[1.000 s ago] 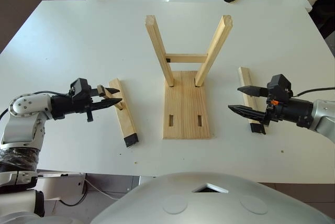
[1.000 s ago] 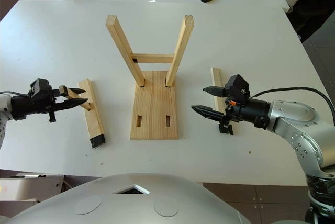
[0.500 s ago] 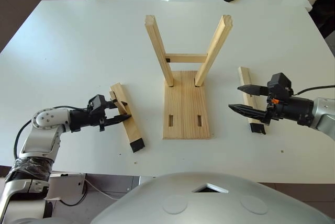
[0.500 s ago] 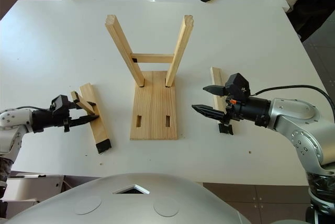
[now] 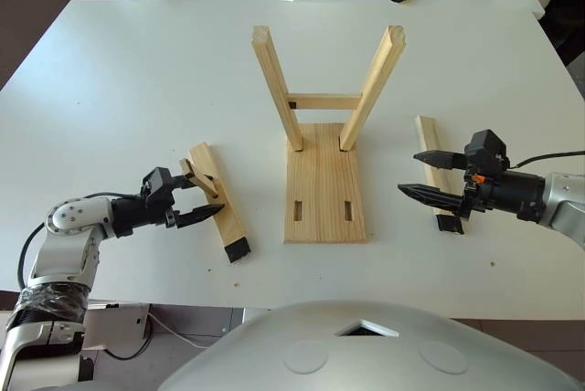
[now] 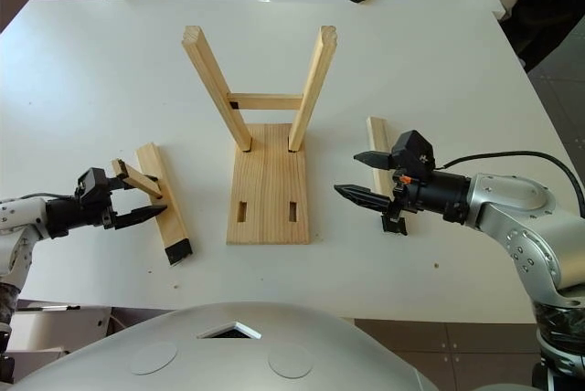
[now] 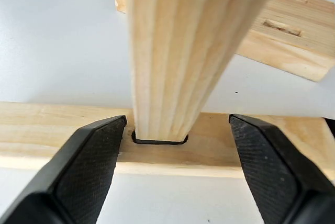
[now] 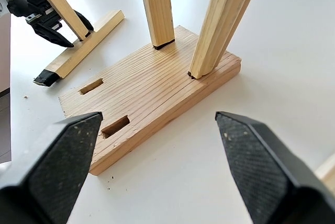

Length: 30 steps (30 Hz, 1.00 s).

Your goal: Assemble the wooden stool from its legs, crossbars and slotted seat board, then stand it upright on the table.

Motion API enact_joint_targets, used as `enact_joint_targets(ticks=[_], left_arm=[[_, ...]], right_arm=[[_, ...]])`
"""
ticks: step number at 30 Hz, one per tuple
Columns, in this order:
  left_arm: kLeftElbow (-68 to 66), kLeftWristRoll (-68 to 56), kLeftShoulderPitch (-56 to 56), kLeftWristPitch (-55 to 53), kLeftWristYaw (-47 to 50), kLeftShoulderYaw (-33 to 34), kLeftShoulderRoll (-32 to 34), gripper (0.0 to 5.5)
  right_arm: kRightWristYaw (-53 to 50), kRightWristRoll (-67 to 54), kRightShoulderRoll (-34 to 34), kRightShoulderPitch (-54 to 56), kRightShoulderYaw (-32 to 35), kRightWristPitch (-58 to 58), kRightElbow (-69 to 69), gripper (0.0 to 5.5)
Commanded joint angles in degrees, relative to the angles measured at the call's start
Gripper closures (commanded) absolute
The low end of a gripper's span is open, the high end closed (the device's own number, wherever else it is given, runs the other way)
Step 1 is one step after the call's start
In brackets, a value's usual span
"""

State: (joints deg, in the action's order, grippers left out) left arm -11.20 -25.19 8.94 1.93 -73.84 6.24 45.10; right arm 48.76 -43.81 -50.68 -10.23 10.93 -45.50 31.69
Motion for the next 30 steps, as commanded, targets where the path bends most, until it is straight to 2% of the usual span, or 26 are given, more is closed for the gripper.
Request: enact_joint_targets(ticks=[1, 12, 19, 25, 30], left_arm=[[4.0, -1.4, 0.1, -1.9, 0.5, 2.0, 0.7, 1.84], [6.9, -0.9, -0.6, -3.0, 3.1, 5.2, 0.3, 1.84], [13.7, -3.0, 3.9, -6.7, 1.8, 9.4, 3.9, 1.84], [19.9, -9.5, 4.9, -20.6, 7.1, 16.6, 6.4, 1.84], [26.4, -16.5, 6.9, -28.4, 5.2, 22.5, 8.6, 1.84]], right_arm=[[-0.4, 0.7, 0.4, -0.1, 0.5, 0.7, 0.5, 1.51], [0.1, 1.6, 0.6, 1.2, 0.5, 1.5, -0.3, 1.51], [0.9, 2.2, 0.3, 0.0, 1.5, 2.7, -0.2, 1.51], [1.1, 2.1, 0.1, -0.4, 2.4, 2.6, -0.1, 1.51], [1.2, 2.3, 0.0, 0.1, 2.2, 2.4, -0.3, 1.51]])
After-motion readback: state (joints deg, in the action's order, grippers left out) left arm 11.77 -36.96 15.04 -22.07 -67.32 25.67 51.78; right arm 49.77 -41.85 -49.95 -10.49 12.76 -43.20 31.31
